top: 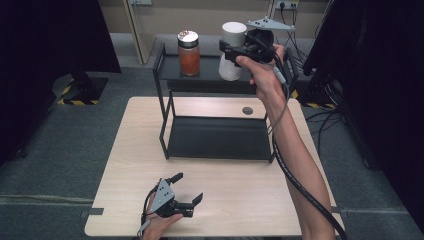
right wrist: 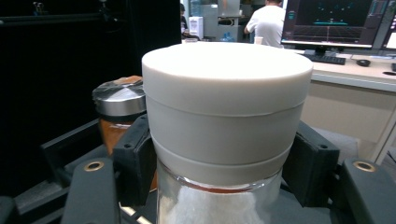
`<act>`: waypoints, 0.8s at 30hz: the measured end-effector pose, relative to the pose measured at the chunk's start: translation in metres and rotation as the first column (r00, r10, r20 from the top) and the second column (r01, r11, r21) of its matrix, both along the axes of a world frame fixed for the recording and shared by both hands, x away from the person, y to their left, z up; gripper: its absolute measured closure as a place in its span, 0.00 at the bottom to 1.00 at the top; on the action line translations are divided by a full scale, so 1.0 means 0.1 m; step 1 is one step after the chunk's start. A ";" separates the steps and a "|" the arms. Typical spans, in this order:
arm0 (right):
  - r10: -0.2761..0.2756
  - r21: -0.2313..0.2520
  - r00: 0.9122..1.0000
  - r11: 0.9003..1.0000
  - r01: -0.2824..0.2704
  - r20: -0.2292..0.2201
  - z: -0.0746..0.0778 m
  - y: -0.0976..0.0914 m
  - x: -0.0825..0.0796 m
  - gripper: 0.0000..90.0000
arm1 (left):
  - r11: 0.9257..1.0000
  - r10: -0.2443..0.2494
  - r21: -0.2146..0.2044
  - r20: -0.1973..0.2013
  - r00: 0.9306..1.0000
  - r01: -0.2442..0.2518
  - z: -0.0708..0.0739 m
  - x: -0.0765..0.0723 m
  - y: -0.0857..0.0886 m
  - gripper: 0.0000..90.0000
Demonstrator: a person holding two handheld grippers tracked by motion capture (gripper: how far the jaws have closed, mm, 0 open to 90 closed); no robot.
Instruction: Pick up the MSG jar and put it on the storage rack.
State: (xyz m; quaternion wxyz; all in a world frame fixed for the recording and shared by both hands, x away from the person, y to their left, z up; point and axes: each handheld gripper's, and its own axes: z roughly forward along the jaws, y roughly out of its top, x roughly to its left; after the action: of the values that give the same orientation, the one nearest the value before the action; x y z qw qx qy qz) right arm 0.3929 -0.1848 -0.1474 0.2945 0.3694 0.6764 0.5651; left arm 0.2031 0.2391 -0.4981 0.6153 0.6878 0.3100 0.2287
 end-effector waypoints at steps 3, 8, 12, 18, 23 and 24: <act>-0.013 0.003 1.000 1.000 0.013 0.001 -0.01 0.02 0.04 0.39 | 1.000 -0.001 0.000 0.002 1.000 0.001 0.00 0.00 0.00 0.03; -0.037 0.002 0.999 0.999 0.037 0.001 -0.02 0.07 0.09 0.39 | 1.000 -0.003 0.001 0.003 1.000 0.003 0.00 0.00 -0.01 0.03; -0.049 0.004 0.999 0.999 0.049 0.000 -0.04 0.11 0.14 0.39 | 1.000 -0.002 0.001 0.001 1.000 0.002 0.00 0.00 -0.01 0.03; -0.069 -0.005 0.998 0.998 0.069 0.000 -0.05 0.16 0.19 0.39 | 1.000 -0.005 0.001 0.002 1.000 0.005 0.00 -0.01 -0.01 0.03; -0.076 0.000 0.997 0.997 0.076 -0.001 -0.10 0.19 0.24 0.39 | 1.000 -0.006 0.000 0.005 1.000 0.006 0.00 -0.01 -0.01 0.03; -0.077 -0.002 0.997 0.997 0.077 0.002 -0.11 0.20 0.25 0.39 | 1.000 -0.006 0.001 0.004 1.000 0.006 0.00 -0.01 -0.01 0.03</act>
State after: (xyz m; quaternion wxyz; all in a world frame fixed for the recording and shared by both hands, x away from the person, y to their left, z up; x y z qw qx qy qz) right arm 0.4179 -0.1647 -0.1586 0.3172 0.3942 0.6621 0.5529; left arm 0.2024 0.2379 -0.4980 0.6164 0.6884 0.3066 0.2285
